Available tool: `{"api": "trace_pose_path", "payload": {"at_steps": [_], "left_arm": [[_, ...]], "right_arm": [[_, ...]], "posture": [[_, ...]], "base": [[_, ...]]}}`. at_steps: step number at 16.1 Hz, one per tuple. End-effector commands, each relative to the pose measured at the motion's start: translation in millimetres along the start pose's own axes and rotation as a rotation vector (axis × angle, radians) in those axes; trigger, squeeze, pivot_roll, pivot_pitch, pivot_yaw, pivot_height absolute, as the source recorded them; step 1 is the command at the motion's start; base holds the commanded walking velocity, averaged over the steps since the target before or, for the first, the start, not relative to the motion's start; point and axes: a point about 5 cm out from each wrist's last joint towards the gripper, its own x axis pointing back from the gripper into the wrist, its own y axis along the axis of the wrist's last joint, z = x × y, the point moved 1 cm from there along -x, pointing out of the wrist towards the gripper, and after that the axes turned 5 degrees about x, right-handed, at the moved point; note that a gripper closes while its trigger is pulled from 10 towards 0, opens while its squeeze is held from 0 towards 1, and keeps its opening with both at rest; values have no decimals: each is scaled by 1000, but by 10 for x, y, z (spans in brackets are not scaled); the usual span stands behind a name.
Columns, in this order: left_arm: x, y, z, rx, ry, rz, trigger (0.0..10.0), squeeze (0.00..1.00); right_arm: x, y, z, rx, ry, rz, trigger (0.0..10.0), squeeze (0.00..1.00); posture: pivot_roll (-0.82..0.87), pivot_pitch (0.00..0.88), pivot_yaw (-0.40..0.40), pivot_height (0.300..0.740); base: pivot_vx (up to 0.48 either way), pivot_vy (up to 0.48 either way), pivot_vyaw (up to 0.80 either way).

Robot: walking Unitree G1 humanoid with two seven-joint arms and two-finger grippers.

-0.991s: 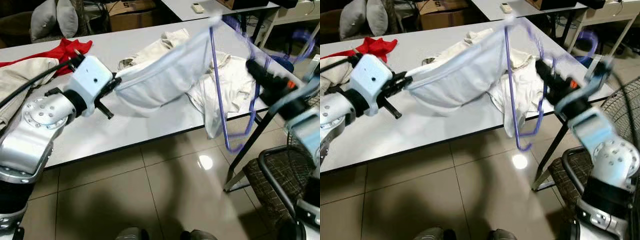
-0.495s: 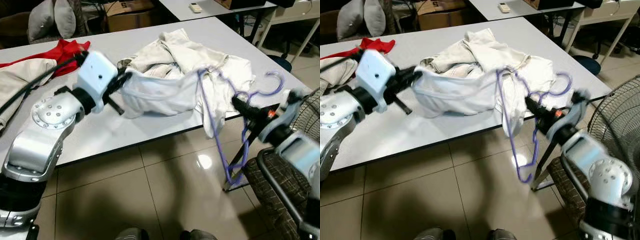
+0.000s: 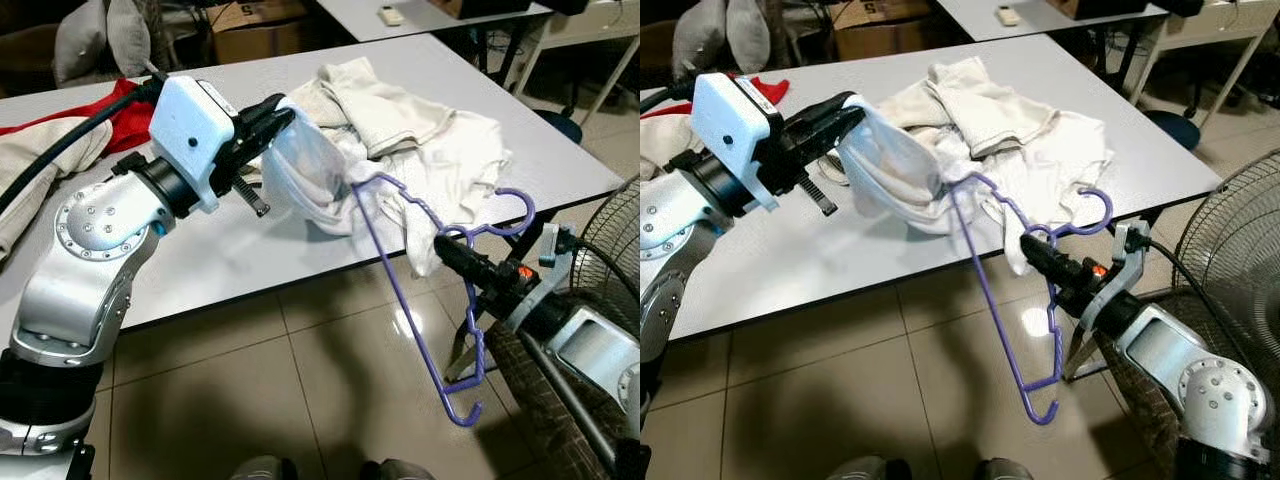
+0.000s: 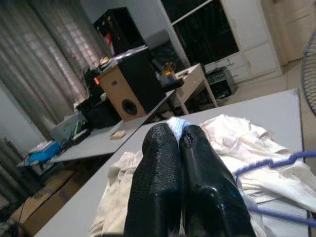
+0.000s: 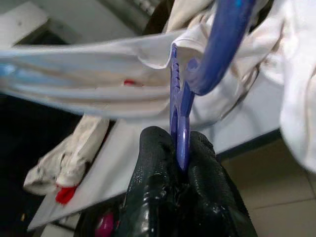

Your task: Hang hanger

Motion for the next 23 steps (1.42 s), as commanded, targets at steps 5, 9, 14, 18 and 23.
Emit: {"api": "trace_pose_path", "payload": {"at_steps": [5, 9, 14, 18, 23], "left_arm": [[37, 160, -169, -13, -146, -84, 0, 0], [17, 244, -163, -21, -148, -124, 0, 0], [-26, 394, -228, 52, -209, -179, 0, 0], [-18, 315, -280, 83, -257, -103, 0, 0], [-34, 271, -246, 70, -267, -52, 0, 0]], "right_arm": [[-35, -124, -109, -46, -19, 92, 10000, 0], [-73, -154, -120, -56, -1, 112, 10000, 0], [-221, -204, -160, -104, 31, 104, 10000, 0], [-381, -210, -272, -187, 22, 38, 10000, 0], [-598, -277, -289, -240, 60, 38, 10000, 0]], "posture": [[-170, 78, 10, 740], [-166, 63, -4, 740], [-153, 52, 6, 740], [-134, 46, 20, 740], [-113, 44, 43, 740]], "base": [[0, 0, 0], [0, 0, 0], [0, 0, 0], [0, 0, 0], [0, 0, 0]]}}
